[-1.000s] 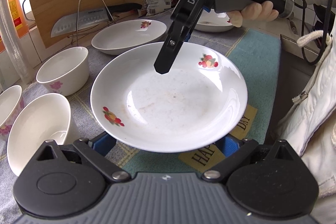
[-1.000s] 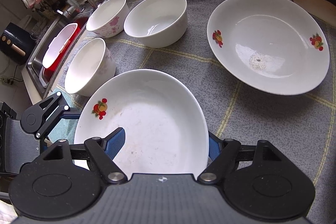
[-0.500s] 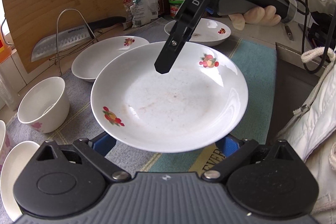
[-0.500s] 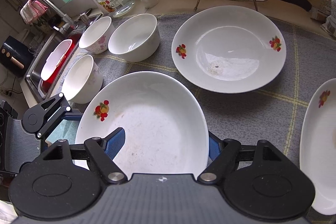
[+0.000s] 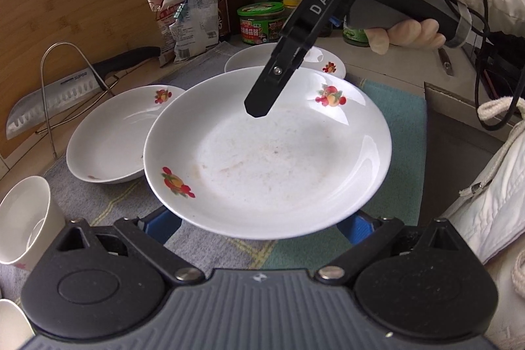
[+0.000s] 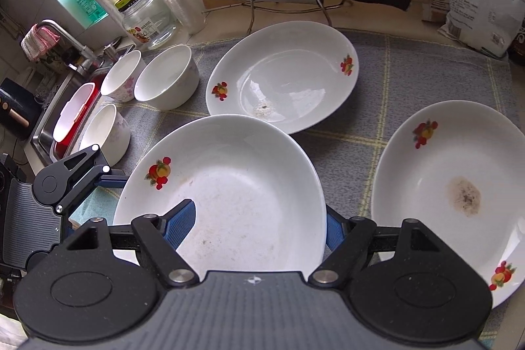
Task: Organize plates and bowls
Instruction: 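Lift the flowered plate by its rim with the left tool while the right tool presses its center, then carry the plate toward the plate by the green jar with both tools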
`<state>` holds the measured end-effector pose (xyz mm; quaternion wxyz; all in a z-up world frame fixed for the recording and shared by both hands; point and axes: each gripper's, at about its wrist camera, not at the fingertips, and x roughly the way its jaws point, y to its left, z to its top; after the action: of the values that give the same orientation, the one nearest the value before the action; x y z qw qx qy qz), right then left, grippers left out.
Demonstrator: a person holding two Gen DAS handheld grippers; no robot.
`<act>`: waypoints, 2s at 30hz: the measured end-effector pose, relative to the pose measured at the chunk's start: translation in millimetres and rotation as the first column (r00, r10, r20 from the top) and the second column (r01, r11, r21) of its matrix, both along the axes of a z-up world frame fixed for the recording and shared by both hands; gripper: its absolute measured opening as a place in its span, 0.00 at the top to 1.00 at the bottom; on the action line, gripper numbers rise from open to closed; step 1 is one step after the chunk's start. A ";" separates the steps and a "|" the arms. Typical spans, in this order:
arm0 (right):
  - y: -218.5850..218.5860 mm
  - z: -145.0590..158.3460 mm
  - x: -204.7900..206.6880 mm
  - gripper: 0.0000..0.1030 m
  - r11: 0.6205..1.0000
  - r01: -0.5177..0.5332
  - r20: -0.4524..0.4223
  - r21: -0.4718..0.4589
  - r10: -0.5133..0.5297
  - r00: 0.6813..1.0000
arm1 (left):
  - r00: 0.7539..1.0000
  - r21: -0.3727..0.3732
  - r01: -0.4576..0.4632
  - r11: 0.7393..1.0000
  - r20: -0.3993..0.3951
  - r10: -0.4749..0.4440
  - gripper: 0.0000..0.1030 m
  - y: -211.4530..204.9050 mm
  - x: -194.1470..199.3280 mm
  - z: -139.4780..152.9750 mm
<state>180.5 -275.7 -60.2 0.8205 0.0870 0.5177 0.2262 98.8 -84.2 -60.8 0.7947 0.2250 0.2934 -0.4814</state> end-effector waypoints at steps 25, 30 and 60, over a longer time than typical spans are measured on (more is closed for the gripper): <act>-114.7 -8.5 0.0 0.19 0.989 0.147 0.031 0.010 -0.147 0.989 | 0.994 0.025 0.105 0.994 0.004 -0.105 0.04 -102.1 34.9 -2.6; -128.1 -12.2 5.0 0.19 0.987 0.160 0.029 0.014 -0.160 0.987 | 0.994 0.032 0.107 0.994 -0.002 -0.107 0.04 -114.7 42.7 -3.9; -164.0 -38.3 28.9 0.19 0.978 0.206 -0.002 0.029 -0.206 0.978 | 0.995 0.067 0.099 0.993 -0.019 -0.098 0.04 -149.5 65.7 -15.3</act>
<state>209.4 -439.7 -98.5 0.8384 0.1520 0.5023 0.1474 164.5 -233.7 -76.1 0.7595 0.2625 0.3042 -0.5116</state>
